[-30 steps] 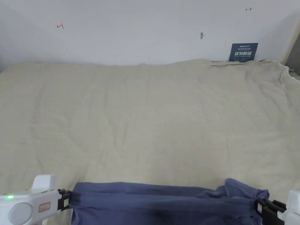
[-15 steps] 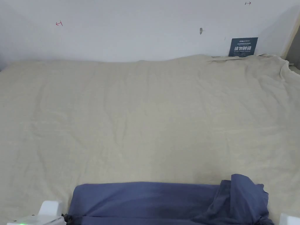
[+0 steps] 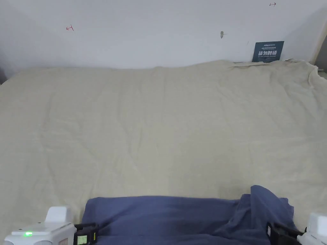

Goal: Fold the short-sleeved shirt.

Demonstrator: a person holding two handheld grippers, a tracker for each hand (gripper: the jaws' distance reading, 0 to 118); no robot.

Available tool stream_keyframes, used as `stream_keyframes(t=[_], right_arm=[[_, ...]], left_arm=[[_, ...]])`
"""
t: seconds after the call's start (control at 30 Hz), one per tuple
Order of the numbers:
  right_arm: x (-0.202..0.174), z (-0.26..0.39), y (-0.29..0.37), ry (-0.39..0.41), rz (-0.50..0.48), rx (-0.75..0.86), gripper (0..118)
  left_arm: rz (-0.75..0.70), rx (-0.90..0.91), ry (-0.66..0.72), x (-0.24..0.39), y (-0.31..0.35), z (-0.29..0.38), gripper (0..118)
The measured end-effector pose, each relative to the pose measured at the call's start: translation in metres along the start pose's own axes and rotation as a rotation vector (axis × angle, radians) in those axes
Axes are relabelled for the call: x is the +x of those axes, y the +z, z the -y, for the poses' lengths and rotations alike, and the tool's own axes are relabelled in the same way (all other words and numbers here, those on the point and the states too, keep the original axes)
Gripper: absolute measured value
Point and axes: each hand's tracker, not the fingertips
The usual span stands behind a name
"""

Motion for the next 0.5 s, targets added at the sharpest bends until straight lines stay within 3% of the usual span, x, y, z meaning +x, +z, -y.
stream_keyframes(t=[0.07,0.33,0.5], right_arm=[[-0.008,-0.017,0.012,0.032,0.009,0.076,97],[-0.042,-0.069,0.043,0.148,0.060,0.336,97],[-0.055,-0.079,0.048,0.152,0.060,0.388,99]], left_arm=[[0.011,0.057,0.029,0.001,0.010,-0.008,117],[0.055,0.368,0.058,0.013,0.057,-0.047,117],[0.050,0.525,0.047,0.027,0.069,-0.055,117]])
